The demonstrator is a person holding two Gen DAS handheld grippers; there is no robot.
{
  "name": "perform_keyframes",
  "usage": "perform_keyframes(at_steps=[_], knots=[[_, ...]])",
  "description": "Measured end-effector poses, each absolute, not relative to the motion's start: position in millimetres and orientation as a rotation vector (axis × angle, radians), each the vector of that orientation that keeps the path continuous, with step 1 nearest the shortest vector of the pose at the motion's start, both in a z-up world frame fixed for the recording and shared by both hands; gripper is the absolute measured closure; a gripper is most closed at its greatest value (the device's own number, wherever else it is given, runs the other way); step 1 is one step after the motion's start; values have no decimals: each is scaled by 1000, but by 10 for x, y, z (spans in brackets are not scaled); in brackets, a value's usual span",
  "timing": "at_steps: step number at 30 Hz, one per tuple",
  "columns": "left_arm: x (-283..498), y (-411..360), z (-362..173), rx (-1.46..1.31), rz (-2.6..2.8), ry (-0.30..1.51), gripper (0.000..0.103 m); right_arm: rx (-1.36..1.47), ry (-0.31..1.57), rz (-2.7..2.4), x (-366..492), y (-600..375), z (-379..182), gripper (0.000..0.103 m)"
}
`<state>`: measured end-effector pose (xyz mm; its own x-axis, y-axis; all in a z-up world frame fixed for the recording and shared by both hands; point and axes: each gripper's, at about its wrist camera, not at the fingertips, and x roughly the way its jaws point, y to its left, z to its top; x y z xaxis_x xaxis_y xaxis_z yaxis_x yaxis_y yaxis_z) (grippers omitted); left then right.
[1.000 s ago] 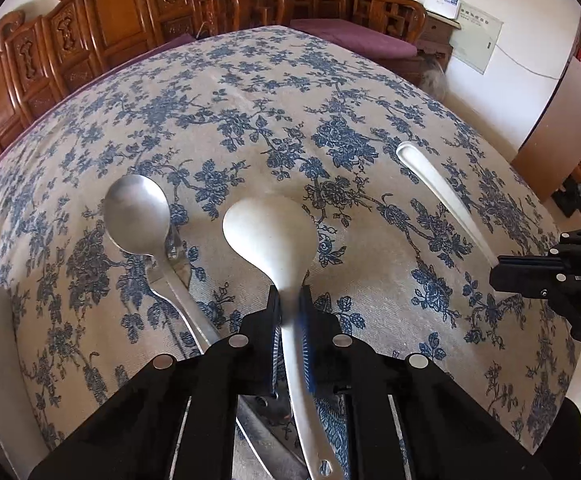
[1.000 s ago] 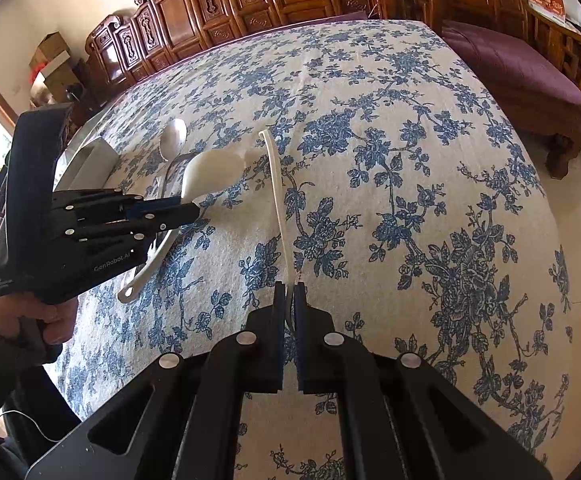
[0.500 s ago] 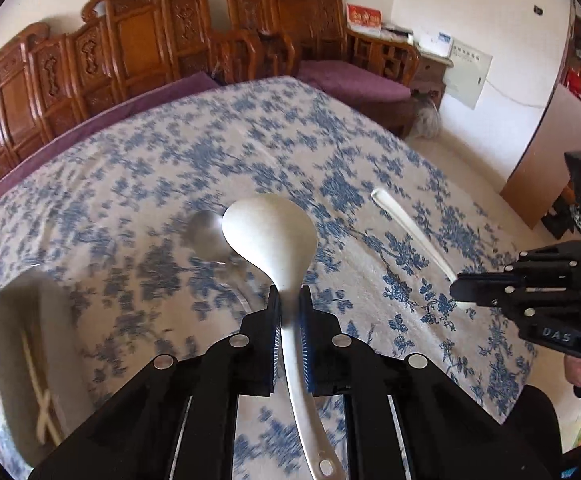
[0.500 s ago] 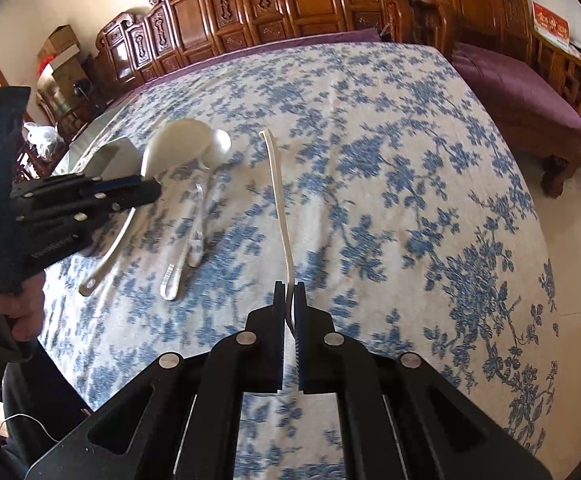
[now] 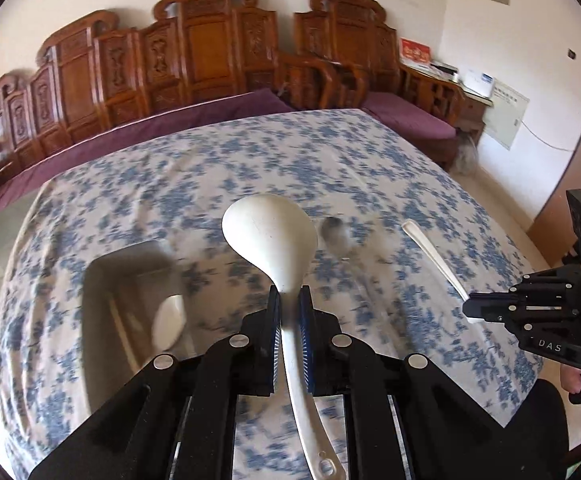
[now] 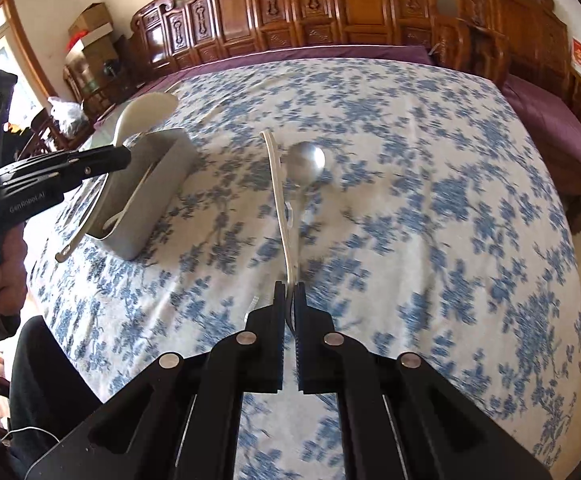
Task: Organize utensils
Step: 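Carry the white plastic spoon over the grey tray and lower it with the left tool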
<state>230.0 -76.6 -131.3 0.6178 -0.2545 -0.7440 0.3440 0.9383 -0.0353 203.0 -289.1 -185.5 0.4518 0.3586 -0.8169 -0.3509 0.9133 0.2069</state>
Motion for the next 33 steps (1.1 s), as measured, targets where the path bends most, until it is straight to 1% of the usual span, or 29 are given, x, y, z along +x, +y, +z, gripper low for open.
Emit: perform_keyframes(at_steps=[11,17,25,33], knots=[[2495,-137,-1422,77,-259,842,95,-23,1042,480,2152,-2429,-1950,98],[2671,156,-1639,54,-209,880,95,-32,1058,493,2206,-2288,-2002,98],[2800,339,-1935,47,-169,944,95,-44,1072,501,2264,-2151,-2070,98],[2858,418,-2069,44,-146,983,94,-55,1081,512,2270,-2056,-2108,98]])
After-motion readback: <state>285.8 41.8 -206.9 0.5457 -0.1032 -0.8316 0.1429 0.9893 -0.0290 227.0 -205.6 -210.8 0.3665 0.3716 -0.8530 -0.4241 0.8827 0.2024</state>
